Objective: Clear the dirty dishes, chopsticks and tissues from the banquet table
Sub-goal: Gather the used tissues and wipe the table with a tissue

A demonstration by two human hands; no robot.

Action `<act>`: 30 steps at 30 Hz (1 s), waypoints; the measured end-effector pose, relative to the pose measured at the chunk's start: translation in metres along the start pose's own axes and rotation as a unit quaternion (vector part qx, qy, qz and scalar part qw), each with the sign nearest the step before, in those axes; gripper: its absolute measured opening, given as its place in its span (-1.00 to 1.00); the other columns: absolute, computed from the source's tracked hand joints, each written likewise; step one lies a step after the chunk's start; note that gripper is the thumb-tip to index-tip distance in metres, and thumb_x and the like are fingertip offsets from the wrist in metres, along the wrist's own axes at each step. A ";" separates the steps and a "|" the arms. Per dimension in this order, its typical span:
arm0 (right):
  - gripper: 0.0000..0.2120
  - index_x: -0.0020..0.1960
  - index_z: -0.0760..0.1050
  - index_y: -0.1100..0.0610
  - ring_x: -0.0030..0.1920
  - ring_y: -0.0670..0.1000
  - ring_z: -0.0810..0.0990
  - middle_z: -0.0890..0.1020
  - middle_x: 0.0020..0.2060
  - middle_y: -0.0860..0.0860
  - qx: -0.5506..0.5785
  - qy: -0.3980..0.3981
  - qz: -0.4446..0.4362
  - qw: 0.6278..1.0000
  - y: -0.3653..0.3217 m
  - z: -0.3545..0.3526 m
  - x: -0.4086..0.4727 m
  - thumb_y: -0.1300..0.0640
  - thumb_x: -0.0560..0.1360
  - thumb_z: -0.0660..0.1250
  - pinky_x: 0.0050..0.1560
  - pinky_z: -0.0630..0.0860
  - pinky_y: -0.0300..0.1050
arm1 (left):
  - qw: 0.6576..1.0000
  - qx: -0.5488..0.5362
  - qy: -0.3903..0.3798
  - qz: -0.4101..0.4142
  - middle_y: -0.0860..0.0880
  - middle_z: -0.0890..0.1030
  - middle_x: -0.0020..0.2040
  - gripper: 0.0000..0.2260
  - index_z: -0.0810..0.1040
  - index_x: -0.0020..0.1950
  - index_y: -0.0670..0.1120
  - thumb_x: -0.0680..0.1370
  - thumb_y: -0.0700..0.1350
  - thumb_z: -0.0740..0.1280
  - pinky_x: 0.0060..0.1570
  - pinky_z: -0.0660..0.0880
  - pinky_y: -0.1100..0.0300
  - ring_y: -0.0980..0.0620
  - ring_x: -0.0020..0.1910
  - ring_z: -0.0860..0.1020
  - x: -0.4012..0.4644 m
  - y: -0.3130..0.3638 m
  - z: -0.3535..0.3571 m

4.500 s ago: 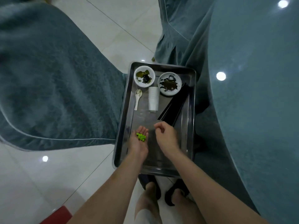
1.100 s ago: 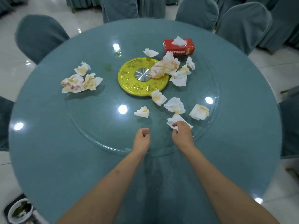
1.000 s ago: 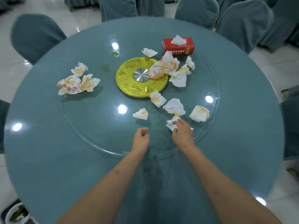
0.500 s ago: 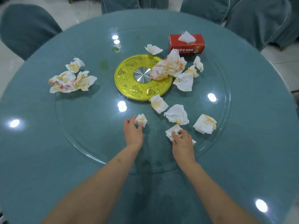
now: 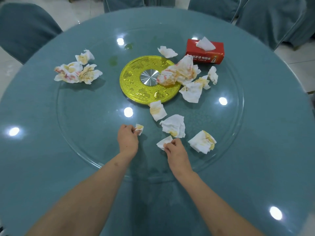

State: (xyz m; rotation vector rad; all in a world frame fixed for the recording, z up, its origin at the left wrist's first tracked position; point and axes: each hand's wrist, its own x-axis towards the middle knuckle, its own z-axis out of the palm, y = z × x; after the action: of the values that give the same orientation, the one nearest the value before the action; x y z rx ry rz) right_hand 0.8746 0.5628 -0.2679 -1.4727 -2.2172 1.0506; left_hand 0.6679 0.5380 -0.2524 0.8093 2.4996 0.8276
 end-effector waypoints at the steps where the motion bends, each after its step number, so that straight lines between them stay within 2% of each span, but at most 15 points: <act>1: -0.93 -0.07 0.54 0.18 -0.09 0.03 0.46 0.45 -0.08 -0.05 -0.018 0.000 -0.016 1.000 -0.002 0.003 0.000 0.24 0.59 0.33 -0.10 0.47 -0.03 | 1.000 0.005 -0.003 -0.001 -0.08 0.45 -0.06 -0.80 0.54 -0.19 -0.22 0.59 -0.15 0.41 -0.15 0.26 0.16 -0.10 -0.14 0.44 0.000 -0.002 -0.002; 5: -0.89 -0.04 0.63 0.17 -0.08 -0.02 0.47 0.48 -0.09 -0.04 0.006 0.013 -0.055 0.998 -0.021 -0.001 -0.006 0.28 0.60 0.33 -0.05 0.51 -0.08 | 1.000 -0.019 -0.012 -0.019 -0.12 0.55 -0.09 -0.75 0.48 -0.25 -0.13 0.58 -0.11 0.42 -0.23 0.27 0.17 -0.05 -0.20 0.46 -0.007 -0.010 -0.005; 10: -0.89 0.06 0.66 0.19 -0.09 -0.04 0.53 0.51 -0.07 -0.04 0.013 0.117 -0.111 0.987 -0.034 -0.024 -0.012 0.31 0.59 0.38 0.00 0.47 -0.33 | 0.991 -0.133 0.014 -0.025 -0.08 0.60 -0.19 -0.77 0.52 -0.24 -0.11 0.56 -0.08 0.46 -0.25 0.35 0.19 -0.02 -0.23 0.51 -0.027 0.014 -0.003; 13: -0.89 0.08 0.66 0.18 -0.09 -0.08 0.49 0.50 -0.06 -0.06 0.001 0.153 -0.103 0.983 -0.025 -0.035 -0.012 0.28 0.59 0.39 -0.02 0.42 -0.41 | 0.980 -0.197 0.032 0.008 -0.02 0.56 -0.15 -0.80 0.53 -0.21 -0.08 0.55 -0.09 0.47 -0.20 0.36 0.35 0.07 -0.21 0.48 -0.038 0.034 -0.003; 14: -0.90 0.07 0.66 0.18 -0.08 -0.07 0.49 0.49 -0.06 -0.07 -0.007 0.159 -0.096 0.983 -0.020 -0.038 -0.012 0.28 0.59 0.39 -0.04 0.43 -0.37 | 0.977 -0.210 0.029 0.020 0.00 0.55 -0.14 -0.82 0.54 -0.19 -0.09 0.55 -0.09 0.47 -0.19 0.37 0.38 0.09 -0.20 0.47 -0.041 0.039 -0.002; 17: -0.92 0.02 0.67 0.14 -0.02 0.04 0.49 0.52 -0.05 -0.03 -0.063 0.151 -0.068 0.984 -0.005 -0.037 -0.012 0.25 0.56 0.42 -0.15 0.55 -0.06 | 0.978 -0.198 -0.008 0.058 0.01 0.54 -0.09 -0.87 0.57 -0.15 -0.08 0.54 -0.09 0.47 -0.15 0.38 0.37 0.07 -0.12 0.51 -0.044 0.045 0.006; 19: -0.87 0.08 0.68 0.11 0.07 0.11 0.49 0.56 0.05 0.03 -0.103 0.105 -0.036 0.988 0.004 -0.032 -0.014 0.21 0.55 0.42 -0.09 0.57 0.04 | 0.984 -0.156 -0.045 0.074 0.02 0.54 -0.04 -0.93 0.61 -0.11 -0.08 0.53 -0.13 0.46 -0.11 0.37 0.40 0.03 -0.04 0.53 -0.043 0.043 0.014; 21: -0.78 0.17 0.66 0.09 0.17 0.16 0.49 0.56 0.17 0.08 -0.125 0.065 -0.023 0.990 0.009 -0.025 -0.018 0.20 0.53 0.43 0.01 0.57 0.06 | 0.988 -0.111 -0.069 0.084 0.04 0.52 0.05 -0.98 0.65 -0.04 -0.10 0.55 -0.18 0.45 -0.02 0.38 0.42 0.00 0.07 0.50 -0.041 0.036 0.021; 23: -0.73 0.19 0.65 0.09 0.17 0.19 0.50 0.56 0.21 0.13 -0.137 0.056 -0.044 0.988 0.011 -0.016 -0.021 0.21 0.49 0.48 -0.02 0.59 0.08 | 0.991 -0.070 -0.073 0.087 0.07 0.51 0.12 -0.95 0.67 0.00 -0.10 0.56 -0.20 0.43 0.07 0.33 0.32 0.01 0.16 0.41 -0.039 0.029 0.025; 26: -0.73 0.12 0.63 0.09 0.08 0.17 0.50 0.56 0.14 0.11 -0.129 0.061 -0.074 0.987 0.012 -0.006 -0.023 0.26 0.44 0.53 -0.14 0.59 0.04 | 0.994 -0.048 -0.067 0.072 0.08 0.50 0.13 -0.92 0.63 0.05 -0.08 0.58 -0.21 0.41 0.07 0.26 0.27 0.00 0.19 0.37 -0.035 0.022 0.024; 30: -0.75 -0.02 0.60 0.11 -0.02 0.07 0.44 0.52 -0.04 0.00 -0.113 0.067 -0.092 0.987 0.013 0.006 -0.016 0.39 0.42 0.51 -0.28 0.55 0.01 | 0.996 -0.035 -0.056 0.065 -0.04 0.56 0.14 -0.74 0.57 0.22 -0.08 0.54 -0.21 0.44 0.11 0.44 0.10 -0.07 0.16 0.47 -0.028 0.016 0.019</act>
State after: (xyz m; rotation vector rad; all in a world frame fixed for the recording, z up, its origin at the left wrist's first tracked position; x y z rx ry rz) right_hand 0.8867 0.5483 -0.2787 -1.3473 -2.3820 0.6410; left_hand 0.7053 0.5386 -0.2516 0.9739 2.3277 0.8829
